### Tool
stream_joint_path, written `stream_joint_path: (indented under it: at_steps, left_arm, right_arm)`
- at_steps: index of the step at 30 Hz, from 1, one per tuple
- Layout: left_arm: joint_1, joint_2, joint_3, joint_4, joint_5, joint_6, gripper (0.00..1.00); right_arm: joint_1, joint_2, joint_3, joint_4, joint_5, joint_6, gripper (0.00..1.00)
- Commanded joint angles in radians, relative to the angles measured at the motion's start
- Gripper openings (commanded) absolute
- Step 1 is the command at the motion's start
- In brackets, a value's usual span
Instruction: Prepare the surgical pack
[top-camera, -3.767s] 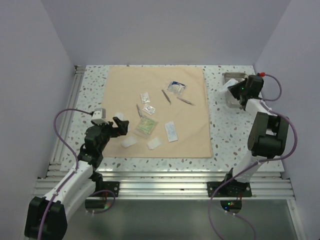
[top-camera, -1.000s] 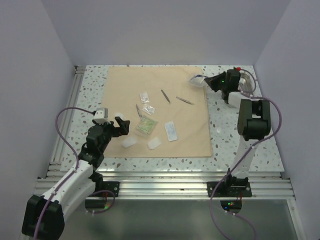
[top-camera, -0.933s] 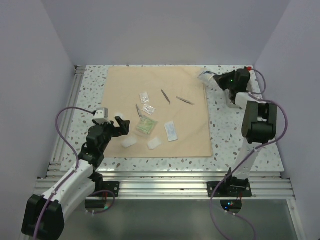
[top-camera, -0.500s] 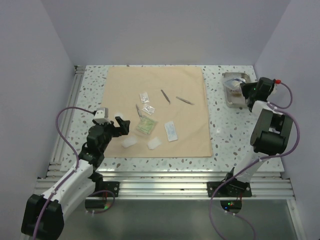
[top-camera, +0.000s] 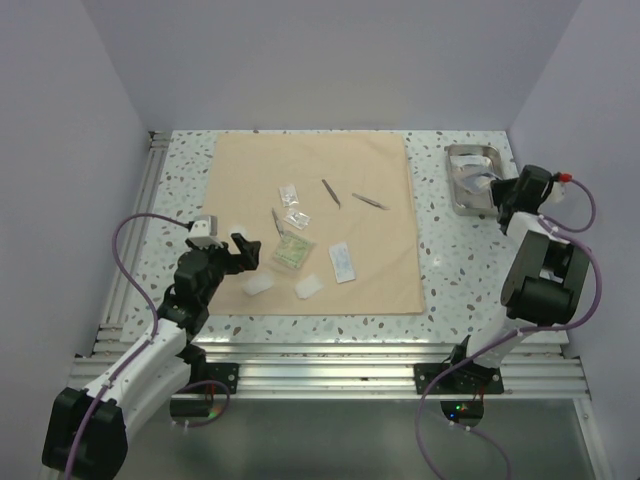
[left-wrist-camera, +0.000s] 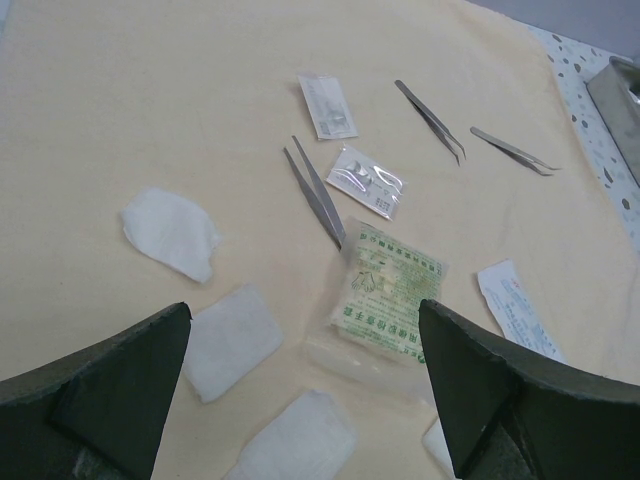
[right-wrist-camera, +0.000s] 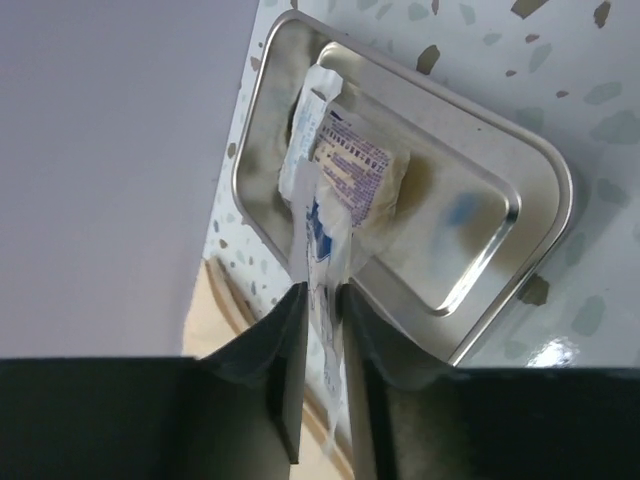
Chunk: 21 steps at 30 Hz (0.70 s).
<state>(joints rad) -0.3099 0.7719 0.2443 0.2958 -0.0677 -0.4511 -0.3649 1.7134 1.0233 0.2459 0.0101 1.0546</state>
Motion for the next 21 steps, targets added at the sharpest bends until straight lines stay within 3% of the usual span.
stream_joint_path:
  at_steps: [1, 2, 4, 12, 15, 17, 21]
  left_arm:
    - [-0.006, -0.013, 0.036, 0.006, -0.014, 0.026, 1.0]
    - [-0.006, -0.011, 0.036, 0.006, -0.014, 0.026, 1.0]
    - [-0.006, -0.01, 0.036, 0.008, -0.012, 0.025, 1.0]
    - [-0.009, -0.008, 0.039, 0.008, -0.018, 0.028, 1.0]
    - [-0.011, -0.008, 0.038, 0.008, -0.018, 0.028, 1.0]
    - [-0.012, -0.006, 0.039, 0.009, -0.018, 0.028, 1.0]
    - [-0.014, -0.002, 0.039, 0.008, -0.024, 0.028, 1.0]
  right_arm:
    - [-0.002, -0.044, -0.015, 0.001, 0.041, -0.045, 0.28]
    - [0.0, -0.054, -0.023, 0.001, 0.042, -0.048, 0.46]
    - [0.0, -0.087, -0.043, -0.006, 0.044, -0.048, 0.51]
    - [0.009, -0.271, -0.138, -0.12, 0.018, -0.074, 0.51]
    - [0.02, -0.291, -0.149, -0.114, -0.079, -0.108, 0.41]
    - [0.072, -0.302, -0.149, -0.134, -0.124, -0.148, 0.39]
    - [0.222, -0.348, -0.163, -0.171, -0.152, -0.235, 0.46]
